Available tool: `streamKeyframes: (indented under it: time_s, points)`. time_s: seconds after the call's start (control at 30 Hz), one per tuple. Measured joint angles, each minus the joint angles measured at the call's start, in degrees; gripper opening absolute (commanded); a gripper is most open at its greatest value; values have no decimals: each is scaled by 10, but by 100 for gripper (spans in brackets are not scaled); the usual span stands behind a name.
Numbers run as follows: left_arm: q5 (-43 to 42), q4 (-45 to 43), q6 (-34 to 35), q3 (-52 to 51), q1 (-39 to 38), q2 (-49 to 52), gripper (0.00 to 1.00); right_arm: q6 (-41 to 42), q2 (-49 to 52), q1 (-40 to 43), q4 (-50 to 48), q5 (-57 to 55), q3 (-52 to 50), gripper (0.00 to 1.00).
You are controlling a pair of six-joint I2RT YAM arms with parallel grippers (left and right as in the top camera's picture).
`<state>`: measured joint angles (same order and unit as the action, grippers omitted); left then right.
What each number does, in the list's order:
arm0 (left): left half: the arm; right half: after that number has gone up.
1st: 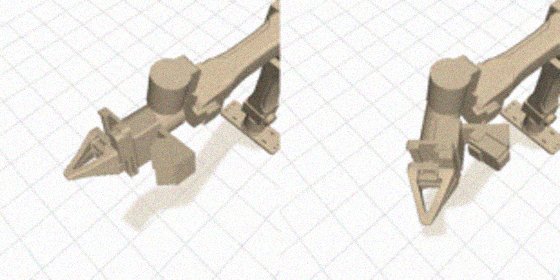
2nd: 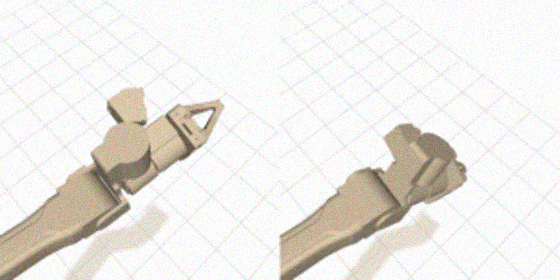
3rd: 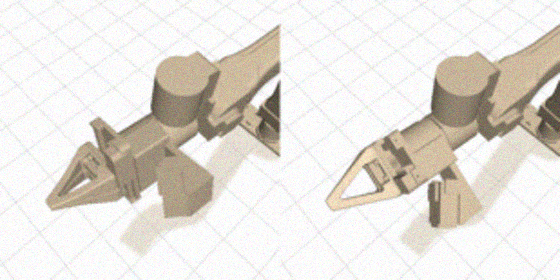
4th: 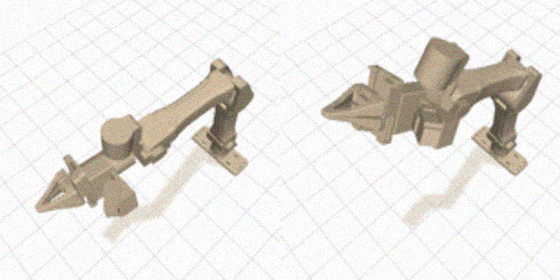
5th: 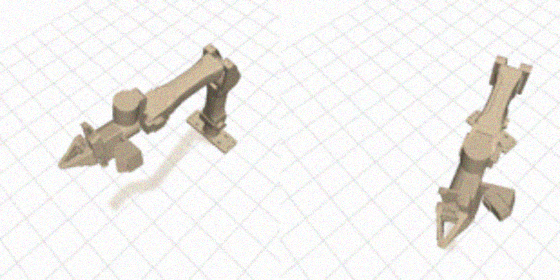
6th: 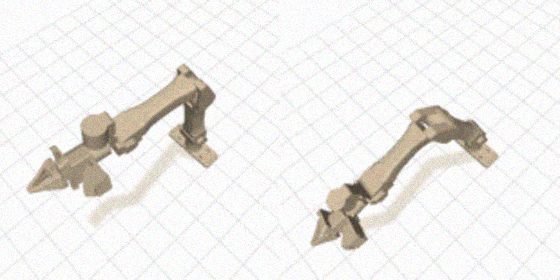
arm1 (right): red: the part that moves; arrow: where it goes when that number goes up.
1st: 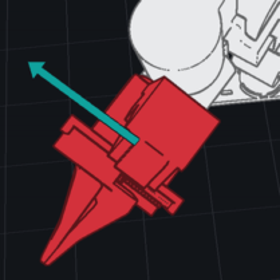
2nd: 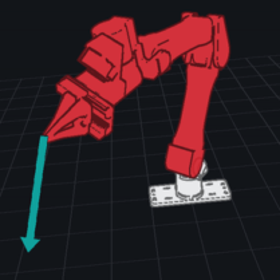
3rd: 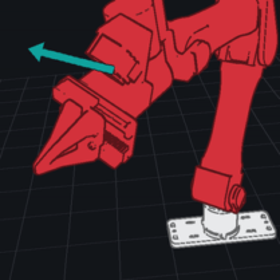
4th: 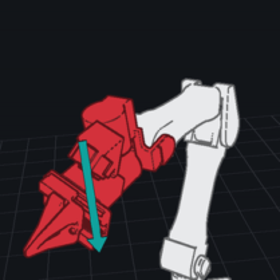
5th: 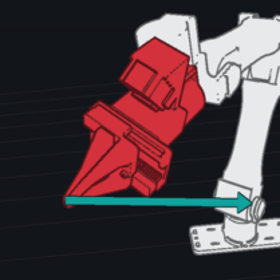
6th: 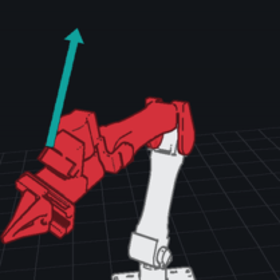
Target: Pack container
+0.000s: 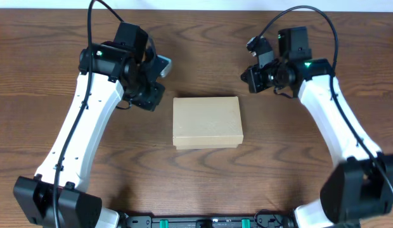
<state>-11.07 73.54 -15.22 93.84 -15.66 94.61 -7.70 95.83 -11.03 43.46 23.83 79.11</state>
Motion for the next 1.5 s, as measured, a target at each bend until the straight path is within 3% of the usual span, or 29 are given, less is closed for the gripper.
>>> streamKeyframes:
  time_s: [0.13,0.37,0.6,0.9,1.1,1.5]
  points:
    - [114,-1,29,0,5,0,6,23,-26,-73,45,-69,1,1]
    - [175,-3,90,0,43,0,6,129,-28,-180,72,-142,1,1]
    - [156,-19,107,-38,48,-4,6,224,-28,-250,111,-176,1,1]
    - [103,-101,123,-212,47,-16,6,268,-28,-293,159,-189,1,1]
    - [78,-110,125,-222,47,-16,6,282,-28,-302,155,-198,-7,1]
    - [61,-117,124,-222,47,-16,6,306,-52,-304,59,-198,-133,1]
